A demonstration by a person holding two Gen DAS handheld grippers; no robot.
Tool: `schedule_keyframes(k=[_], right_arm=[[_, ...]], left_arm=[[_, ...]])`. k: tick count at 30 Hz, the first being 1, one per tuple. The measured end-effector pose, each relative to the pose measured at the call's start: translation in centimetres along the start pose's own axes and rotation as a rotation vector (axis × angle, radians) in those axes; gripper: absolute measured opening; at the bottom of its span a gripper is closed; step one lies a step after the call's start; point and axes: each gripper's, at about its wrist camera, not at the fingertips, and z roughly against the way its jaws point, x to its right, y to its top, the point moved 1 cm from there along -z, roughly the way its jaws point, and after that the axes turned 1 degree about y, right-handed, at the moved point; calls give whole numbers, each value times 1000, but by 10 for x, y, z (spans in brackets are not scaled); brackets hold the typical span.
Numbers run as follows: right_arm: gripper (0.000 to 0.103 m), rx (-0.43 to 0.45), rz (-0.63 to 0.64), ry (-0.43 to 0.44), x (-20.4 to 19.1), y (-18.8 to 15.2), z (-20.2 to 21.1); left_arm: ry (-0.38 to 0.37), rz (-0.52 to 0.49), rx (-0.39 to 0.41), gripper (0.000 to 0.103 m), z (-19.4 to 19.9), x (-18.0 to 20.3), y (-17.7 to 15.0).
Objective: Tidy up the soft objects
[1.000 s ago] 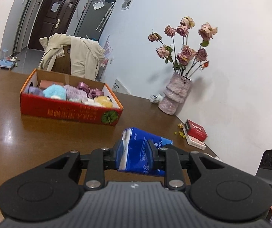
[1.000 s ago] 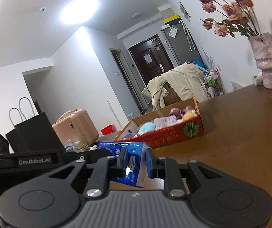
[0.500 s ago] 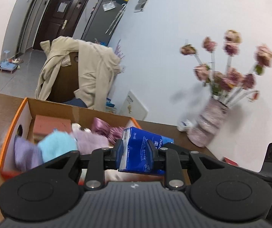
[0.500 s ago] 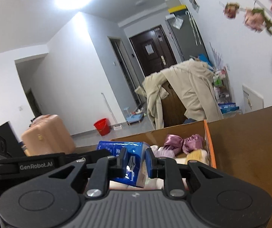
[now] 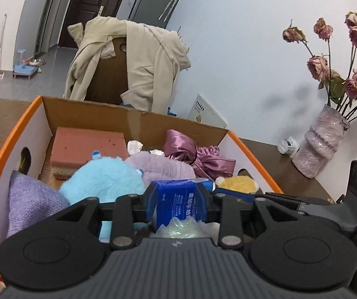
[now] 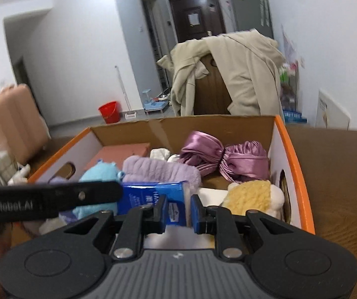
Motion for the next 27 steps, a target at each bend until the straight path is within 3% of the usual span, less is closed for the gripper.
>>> schedule_keyframes(k=[4,6,10,12,14,16,21,27], right_arm=[[20,47,4,-1,-7,6,27],[21,77,11,1,-9,11,47],[21,108,38,-22,-15,20,86],[21,119,64,-41,-21,21,110],[28,134,104,-70,-26,15,138],[40,149,121,-105,-27,4,167],[68,175,111,-164,-29,-27,231],[74,205,105,-191,-56,-67,284]], left_arm=[[24,-20,29,33,27,7,7],[37,-30,49,41,49,10,9],[101,-70,72,46,95,19,9],[153,-90,90,56,117,23,4],[267,-147,122,62,141,29,-6],[317,-192,149,72,164,33,-19],[312,-211,185,86,222,42,-48],[283,-241,249,100,273,63,-82]])
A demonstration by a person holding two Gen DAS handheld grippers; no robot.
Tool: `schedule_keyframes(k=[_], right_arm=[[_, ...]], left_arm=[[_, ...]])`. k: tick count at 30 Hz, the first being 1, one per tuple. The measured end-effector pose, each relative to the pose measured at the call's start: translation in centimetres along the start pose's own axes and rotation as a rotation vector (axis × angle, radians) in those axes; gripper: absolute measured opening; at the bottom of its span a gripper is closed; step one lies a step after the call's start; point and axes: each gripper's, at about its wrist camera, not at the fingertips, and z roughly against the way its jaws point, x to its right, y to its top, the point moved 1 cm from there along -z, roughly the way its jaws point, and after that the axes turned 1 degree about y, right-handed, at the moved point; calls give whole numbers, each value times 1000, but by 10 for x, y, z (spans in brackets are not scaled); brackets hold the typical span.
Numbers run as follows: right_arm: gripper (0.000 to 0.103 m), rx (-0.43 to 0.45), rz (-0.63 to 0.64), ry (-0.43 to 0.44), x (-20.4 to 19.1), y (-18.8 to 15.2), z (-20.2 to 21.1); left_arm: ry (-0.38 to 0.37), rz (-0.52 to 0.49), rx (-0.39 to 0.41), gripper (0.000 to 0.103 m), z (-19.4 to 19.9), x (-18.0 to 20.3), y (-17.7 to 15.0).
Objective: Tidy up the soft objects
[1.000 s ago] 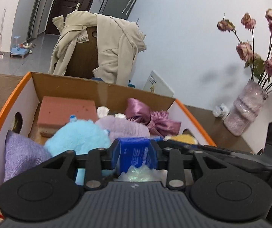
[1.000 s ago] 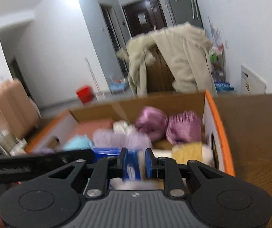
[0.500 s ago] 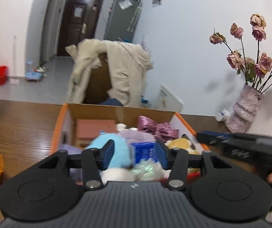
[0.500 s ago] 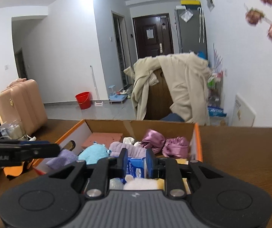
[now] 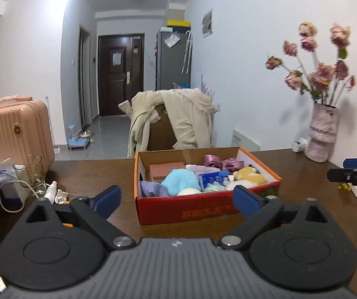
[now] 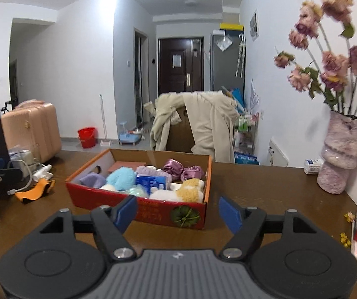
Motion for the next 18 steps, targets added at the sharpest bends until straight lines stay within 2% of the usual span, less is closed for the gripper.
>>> schedule_keyframes(k=[4,8,11,14,18], right_arm=[[83,65,-13,6,-21,-20,44],[85,107,-26,5,-39,-39,76],[87,119,-20,-7,-53,-55,94],[89,141,-22,12,-64,-71,109],[92,125,-22,30,-78,-87,120]], left_arm=[[-18,-29,33,103,33,9,-14],[-23,-68,92,103,67,15,-30],[-38,-55,146,103,94,12,-46],[-21,-54,126,103,105,11,-56],[-11,-7,149,103,128,9,-73]])
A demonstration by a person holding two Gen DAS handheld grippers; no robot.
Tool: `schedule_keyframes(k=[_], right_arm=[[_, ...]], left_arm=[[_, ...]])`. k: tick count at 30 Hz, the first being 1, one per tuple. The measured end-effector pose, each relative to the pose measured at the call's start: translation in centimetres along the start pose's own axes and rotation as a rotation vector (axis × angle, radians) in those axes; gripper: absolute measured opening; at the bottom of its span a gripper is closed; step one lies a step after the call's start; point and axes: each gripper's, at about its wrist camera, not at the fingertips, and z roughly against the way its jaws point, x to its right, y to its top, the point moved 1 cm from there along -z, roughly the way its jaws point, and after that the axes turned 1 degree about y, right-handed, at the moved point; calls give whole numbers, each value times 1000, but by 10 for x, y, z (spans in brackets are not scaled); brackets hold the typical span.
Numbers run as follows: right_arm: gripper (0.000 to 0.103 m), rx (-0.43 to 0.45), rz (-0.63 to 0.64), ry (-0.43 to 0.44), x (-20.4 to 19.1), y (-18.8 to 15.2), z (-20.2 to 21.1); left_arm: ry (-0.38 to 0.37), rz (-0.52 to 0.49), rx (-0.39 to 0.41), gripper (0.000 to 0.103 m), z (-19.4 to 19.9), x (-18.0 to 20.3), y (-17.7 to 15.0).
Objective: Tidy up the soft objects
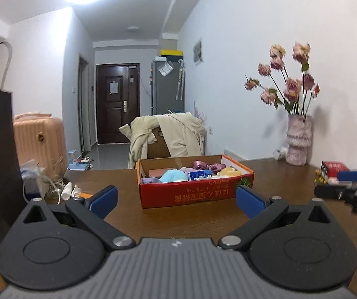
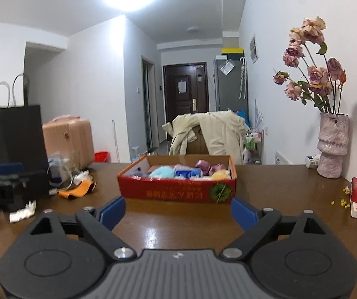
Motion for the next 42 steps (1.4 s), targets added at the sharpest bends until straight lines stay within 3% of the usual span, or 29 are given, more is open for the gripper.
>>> schedule_keyframes(k=[3,9,19,26,42], right_arm=[[92,5,18,-16,-13,-11,11],[93,12,38,42,-41,-28,23],[93,-22,-6,14,-56,-58,45],[94,-6,-24,7,-62,-72,64],[97,-9,-39,-15,-58,-72,63]], left_arm=[[5,24,-10,103,15,-3,-15],[53,44,-9,103,36,-15,-39],[103,52,-3,103,66,-13,-64],[96,7,11,103,86,-1,-67],[69,8,14,103,86,6,-65]])
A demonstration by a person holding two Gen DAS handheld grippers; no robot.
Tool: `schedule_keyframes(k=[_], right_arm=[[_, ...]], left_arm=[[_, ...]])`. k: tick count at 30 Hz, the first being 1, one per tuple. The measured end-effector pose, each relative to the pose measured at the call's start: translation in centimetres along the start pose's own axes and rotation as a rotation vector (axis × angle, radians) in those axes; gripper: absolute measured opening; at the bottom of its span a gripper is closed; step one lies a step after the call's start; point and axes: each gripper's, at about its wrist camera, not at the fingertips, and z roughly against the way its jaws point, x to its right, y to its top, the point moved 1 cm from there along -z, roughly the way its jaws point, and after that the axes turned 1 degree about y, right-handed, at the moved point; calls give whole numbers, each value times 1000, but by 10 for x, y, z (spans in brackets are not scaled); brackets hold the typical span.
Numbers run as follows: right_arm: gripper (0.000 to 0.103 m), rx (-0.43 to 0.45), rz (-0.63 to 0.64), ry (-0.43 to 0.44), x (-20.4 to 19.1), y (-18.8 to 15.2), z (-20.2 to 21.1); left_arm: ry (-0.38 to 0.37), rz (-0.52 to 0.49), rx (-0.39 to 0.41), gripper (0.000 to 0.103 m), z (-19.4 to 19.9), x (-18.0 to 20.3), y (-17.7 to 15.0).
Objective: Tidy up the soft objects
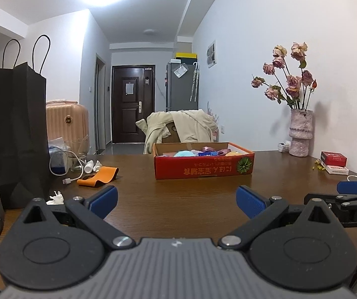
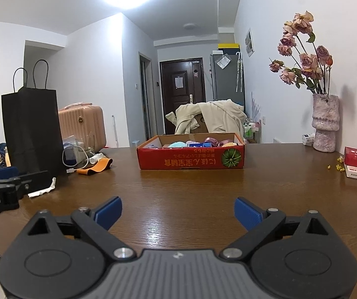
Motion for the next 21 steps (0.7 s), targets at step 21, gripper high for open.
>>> schedule_keyframes(k=[21], right_arm=[[98,-11,3,1,-1,-2,-1]], left_arm=[[4,2,-1,103,-1,1,1]])
